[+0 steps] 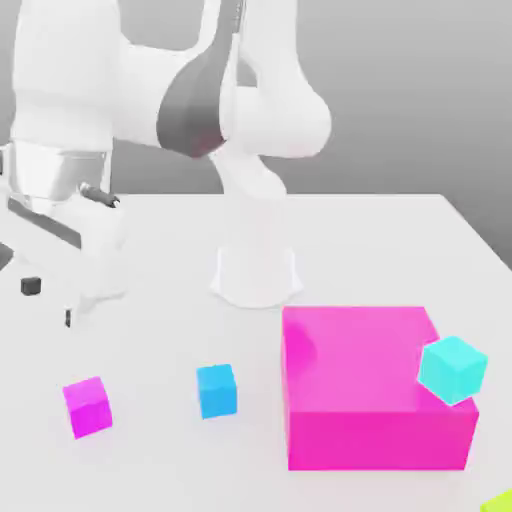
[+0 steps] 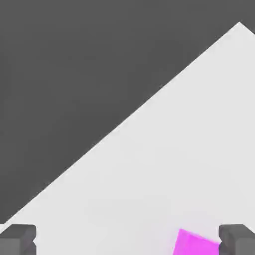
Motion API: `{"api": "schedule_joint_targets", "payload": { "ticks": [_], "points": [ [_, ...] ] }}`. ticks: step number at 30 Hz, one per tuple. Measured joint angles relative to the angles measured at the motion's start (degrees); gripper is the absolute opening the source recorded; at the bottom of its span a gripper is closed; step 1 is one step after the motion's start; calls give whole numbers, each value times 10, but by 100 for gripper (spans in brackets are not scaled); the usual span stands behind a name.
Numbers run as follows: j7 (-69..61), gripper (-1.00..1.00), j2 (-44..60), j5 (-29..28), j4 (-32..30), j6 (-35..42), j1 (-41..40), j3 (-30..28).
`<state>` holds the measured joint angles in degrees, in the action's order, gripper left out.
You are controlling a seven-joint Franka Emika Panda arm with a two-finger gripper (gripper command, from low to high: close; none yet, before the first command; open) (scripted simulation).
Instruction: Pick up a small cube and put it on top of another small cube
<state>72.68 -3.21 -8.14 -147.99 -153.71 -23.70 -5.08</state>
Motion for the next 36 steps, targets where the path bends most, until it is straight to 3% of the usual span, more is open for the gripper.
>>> {"api": "schedule_joint_targets", "payload": {
  "ticks": [6, 10, 11, 18, 24, 36],
  "points": [
    [-20, 0, 118, 101, -38, -73, -40, -1],
    [-33, 0, 201, 124, -26, -138, -61, 21],
    [-36, -100, 220, 126, -23, -154, -64, 25],
    [-35, -100, 224, 126, -22, -158, -67, 28],
    [-13, -100, 121, 99, -39, -69, -55, 17],
    [146, -100, 215, 23, 156, 67, 175, 157]
  ]
}}
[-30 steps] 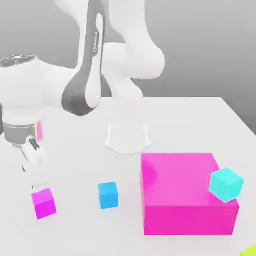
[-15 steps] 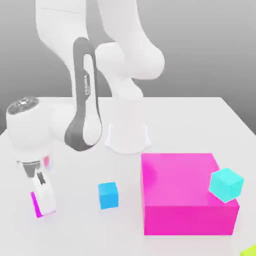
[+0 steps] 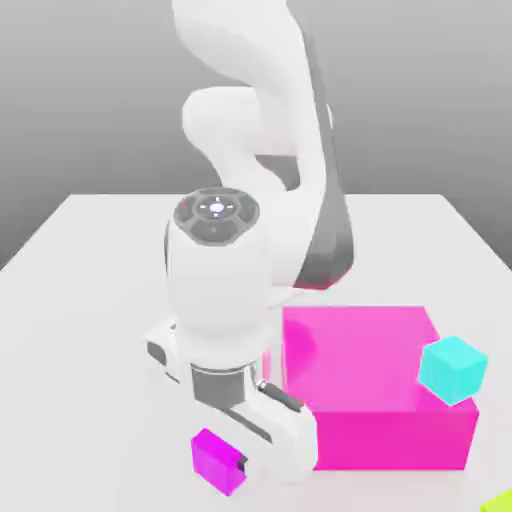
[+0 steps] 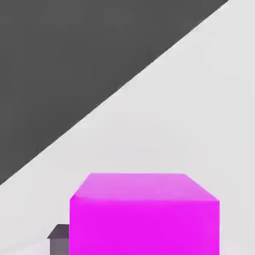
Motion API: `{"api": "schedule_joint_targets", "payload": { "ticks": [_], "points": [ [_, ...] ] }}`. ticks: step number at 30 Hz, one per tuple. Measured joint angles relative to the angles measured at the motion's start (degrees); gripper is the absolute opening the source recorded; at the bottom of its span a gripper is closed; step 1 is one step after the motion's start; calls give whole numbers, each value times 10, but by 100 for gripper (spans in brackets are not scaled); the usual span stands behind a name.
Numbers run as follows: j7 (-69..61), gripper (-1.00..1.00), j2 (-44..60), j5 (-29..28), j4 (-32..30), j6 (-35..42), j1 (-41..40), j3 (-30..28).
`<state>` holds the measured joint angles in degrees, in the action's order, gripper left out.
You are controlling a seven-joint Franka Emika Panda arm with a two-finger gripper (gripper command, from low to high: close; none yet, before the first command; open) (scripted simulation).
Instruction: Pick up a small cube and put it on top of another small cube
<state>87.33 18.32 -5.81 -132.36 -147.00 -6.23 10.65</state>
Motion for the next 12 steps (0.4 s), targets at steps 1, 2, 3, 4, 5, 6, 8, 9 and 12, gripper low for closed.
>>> {"api": "schedule_joint_targets", "payload": {
  "ticks": [1, 2, 3, 4, 5, 6, 8, 9, 12],
  "points": [
    [13, -100, 5, -5, 14, 8, 18, 9],
    [26, -100, 10, -10, 28, 15, 36, 17],
    [39, -100, 15, -15, 42, 22, 53, 26],
    [52, -100, 19, -19, 56, 29, 70, 34],
    [66, -100, 22, -24, 69, 36, 88, 42],
    [80, -100, 33, -30, 86, 38, 107, 48],
    [116, -100, 83, -58, 126, 24, 152, 49],
    [129, 100, 108, -69, 140, 11, 170, 44],
    [129, 100, 108, -69, 140, 11, 170, 44]
  ]
}}
